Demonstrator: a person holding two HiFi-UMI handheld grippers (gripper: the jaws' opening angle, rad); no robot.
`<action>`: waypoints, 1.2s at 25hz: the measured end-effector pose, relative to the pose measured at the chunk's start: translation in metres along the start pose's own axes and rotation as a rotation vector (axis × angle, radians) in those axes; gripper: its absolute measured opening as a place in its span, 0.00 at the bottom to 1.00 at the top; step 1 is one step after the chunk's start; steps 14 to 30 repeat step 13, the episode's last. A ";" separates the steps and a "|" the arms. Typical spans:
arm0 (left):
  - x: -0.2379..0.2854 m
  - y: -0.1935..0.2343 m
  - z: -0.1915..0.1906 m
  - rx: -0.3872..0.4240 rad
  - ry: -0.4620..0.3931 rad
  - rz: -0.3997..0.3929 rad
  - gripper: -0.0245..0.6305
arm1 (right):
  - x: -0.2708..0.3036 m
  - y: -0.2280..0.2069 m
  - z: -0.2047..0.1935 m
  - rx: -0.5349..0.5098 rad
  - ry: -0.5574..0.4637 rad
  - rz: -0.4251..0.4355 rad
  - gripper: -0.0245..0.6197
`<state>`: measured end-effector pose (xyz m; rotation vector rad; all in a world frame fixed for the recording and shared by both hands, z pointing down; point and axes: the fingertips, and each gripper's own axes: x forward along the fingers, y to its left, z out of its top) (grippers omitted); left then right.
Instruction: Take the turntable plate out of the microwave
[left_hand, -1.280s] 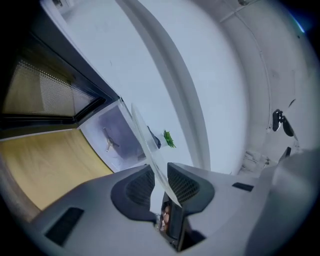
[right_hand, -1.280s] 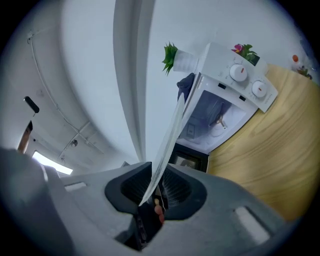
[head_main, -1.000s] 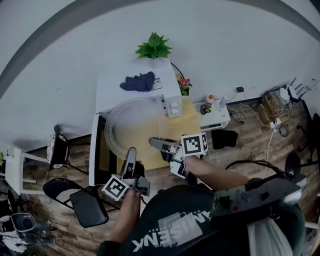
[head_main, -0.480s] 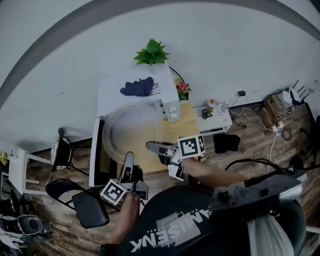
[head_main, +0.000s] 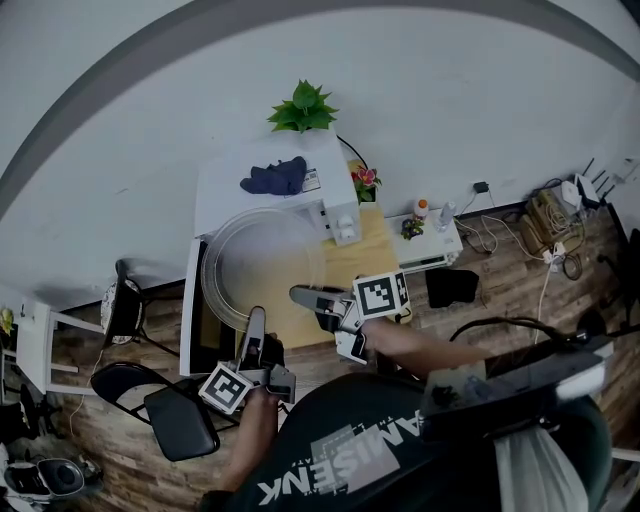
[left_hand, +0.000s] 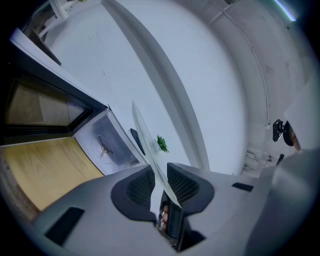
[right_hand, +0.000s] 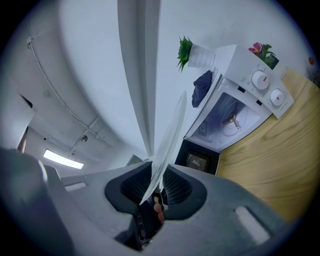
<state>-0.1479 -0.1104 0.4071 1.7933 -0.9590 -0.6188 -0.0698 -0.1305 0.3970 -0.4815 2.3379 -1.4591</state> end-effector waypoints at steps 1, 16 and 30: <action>0.000 0.001 0.000 0.002 0.003 0.000 0.15 | 0.000 0.000 -0.001 0.000 -0.002 0.000 0.15; -0.002 0.001 0.001 -0.005 0.034 0.001 0.15 | 0.002 -0.001 -0.004 0.001 -0.013 -0.017 0.16; -0.002 0.001 0.001 -0.005 0.034 0.001 0.15 | 0.002 -0.001 -0.004 0.001 -0.013 -0.017 0.16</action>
